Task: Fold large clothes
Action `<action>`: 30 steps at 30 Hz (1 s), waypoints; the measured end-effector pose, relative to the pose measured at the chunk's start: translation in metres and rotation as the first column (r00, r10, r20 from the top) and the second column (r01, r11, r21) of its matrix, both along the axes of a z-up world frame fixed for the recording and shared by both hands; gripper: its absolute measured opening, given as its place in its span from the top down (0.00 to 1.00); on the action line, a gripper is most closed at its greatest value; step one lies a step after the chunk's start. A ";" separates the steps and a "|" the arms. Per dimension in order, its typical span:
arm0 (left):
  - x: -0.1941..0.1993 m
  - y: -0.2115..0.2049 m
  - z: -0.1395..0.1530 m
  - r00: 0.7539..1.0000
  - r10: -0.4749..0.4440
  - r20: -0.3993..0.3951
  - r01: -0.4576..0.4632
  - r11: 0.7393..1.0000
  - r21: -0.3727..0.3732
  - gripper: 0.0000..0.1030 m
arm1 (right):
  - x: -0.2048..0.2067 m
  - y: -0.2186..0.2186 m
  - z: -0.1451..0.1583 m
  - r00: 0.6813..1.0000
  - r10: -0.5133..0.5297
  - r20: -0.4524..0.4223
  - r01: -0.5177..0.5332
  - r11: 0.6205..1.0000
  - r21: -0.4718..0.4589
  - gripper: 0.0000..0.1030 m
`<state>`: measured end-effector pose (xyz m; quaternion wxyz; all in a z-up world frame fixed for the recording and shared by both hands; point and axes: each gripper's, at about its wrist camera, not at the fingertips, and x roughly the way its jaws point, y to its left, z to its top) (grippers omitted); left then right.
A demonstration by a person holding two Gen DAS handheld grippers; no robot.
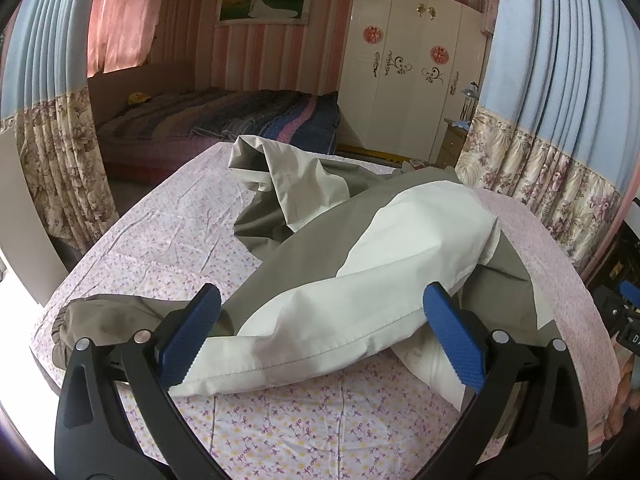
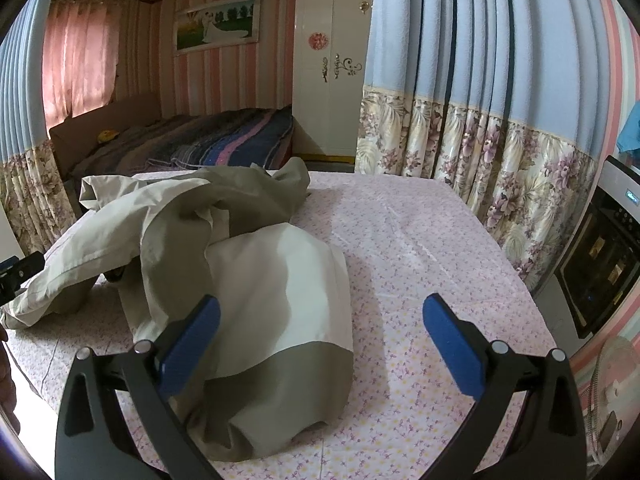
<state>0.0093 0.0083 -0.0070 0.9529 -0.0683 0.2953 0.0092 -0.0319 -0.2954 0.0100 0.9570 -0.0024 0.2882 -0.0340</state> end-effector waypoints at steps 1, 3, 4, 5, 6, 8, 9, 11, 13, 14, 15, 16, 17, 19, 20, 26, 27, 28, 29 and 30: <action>0.000 0.000 -0.001 1.000 -0.001 0.000 0.001 1.000 -0.001 0.03 | 0.000 0.000 0.000 1.000 -0.001 -0.001 0.001 1.000 0.001 0.02; 0.000 -0.001 0.000 1.000 -0.001 0.002 0.001 1.000 0.000 0.03 | 0.000 -0.002 0.000 1.000 -0.001 -0.003 0.001 1.000 0.002 0.02; 0.000 -0.001 0.000 1.000 -0.002 0.002 0.002 1.000 0.000 0.03 | 0.000 -0.002 0.000 1.000 -0.002 0.000 0.002 1.000 0.001 0.02; -0.001 -0.001 0.000 1.000 0.000 0.003 0.000 1.000 0.001 0.03 | 0.000 -0.002 0.000 1.000 -0.004 0.002 0.004 1.000 0.001 0.02; 0.000 -0.001 0.000 1.000 0.001 0.004 -0.001 1.000 0.001 0.03 | 0.000 -0.001 0.000 1.000 -0.002 0.001 0.002 1.000 0.002 0.02; 0.000 0.000 0.000 1.000 0.003 0.005 -0.003 1.000 0.000 0.03 | -0.001 0.000 0.001 1.000 0.000 0.005 0.000 1.000 0.000 0.02; 0.000 0.000 0.000 1.000 0.004 0.004 -0.004 1.000 0.000 0.03 | -0.001 0.001 0.001 1.000 0.002 0.003 -0.002 1.000 -0.001 0.02; 0.001 0.001 0.001 1.000 0.007 0.007 -0.007 1.000 -0.006 0.03 | -0.002 0.003 0.002 1.000 0.007 0.005 -0.007 1.000 -0.005 0.02; 0.001 0.001 0.001 1.000 0.006 0.008 -0.006 1.000 -0.004 0.03 | -0.003 0.003 0.002 1.000 0.010 0.006 -0.010 1.000 -0.006 0.02; 0.001 0.001 0.002 1.000 0.006 0.011 -0.006 1.000 0.000 0.03 | -0.003 0.003 0.002 1.000 0.011 0.007 -0.011 1.000 -0.005 0.02; -0.001 0.002 0.002 1.000 0.005 0.014 -0.005 1.000 -0.001 0.03 | -0.003 0.003 0.002 1.000 0.009 0.007 -0.009 1.000 -0.006 0.02; 0.000 0.002 0.002 1.000 0.003 0.014 -0.003 1.000 -0.001 0.03 | -0.003 0.003 0.002 1.000 0.010 0.006 -0.010 1.000 -0.006 0.02; 0.000 0.002 0.002 1.000 0.002 0.013 -0.002 1.000 -0.002 0.03 | -0.003 0.003 0.002 1.000 0.011 0.006 -0.011 1.000 -0.005 0.02; 0.000 0.001 0.003 1.000 -0.001 0.016 0.001 1.000 0.003 0.03 | -0.003 0.004 0.002 1.000 0.008 0.007 -0.008 1.000 -0.008 0.02; -0.001 0.001 0.002 1.000 -0.001 0.016 0.001 1.000 0.007 0.03 | -0.004 0.004 0.003 1.000 0.007 0.006 -0.007 1.000 -0.008 0.02; -0.001 0.002 0.003 1.000 0.001 0.018 -0.002 1.000 0.011 0.03 | -0.003 0.006 0.004 1.000 0.017 0.010 -0.017 1.000 -0.006 0.02; -0.001 0.002 0.003 1.000 0.002 0.020 -0.003 1.000 0.011 0.03 | -0.003 0.006 0.004 1.000 0.020 0.010 -0.020 1.000 -0.005 0.02; -0.001 0.003 0.003 1.000 0.004 0.020 -0.004 1.000 0.010 0.03 | -0.003 0.007 0.004 1.000 0.024 0.009 -0.024 1.000 -0.005 0.02; -0.001 0.003 0.003 1.000 0.005 0.020 -0.006 1.000 0.011 0.03 | -0.003 0.008 0.004 1.000 0.027 0.010 -0.027 1.000 -0.007 0.02; -0.001 0.004 0.003 1.000 0.007 0.020 -0.007 1.000 0.010 0.03 | -0.003 0.008 0.005 1.000 0.028 0.011 -0.028 1.000 -0.008 0.02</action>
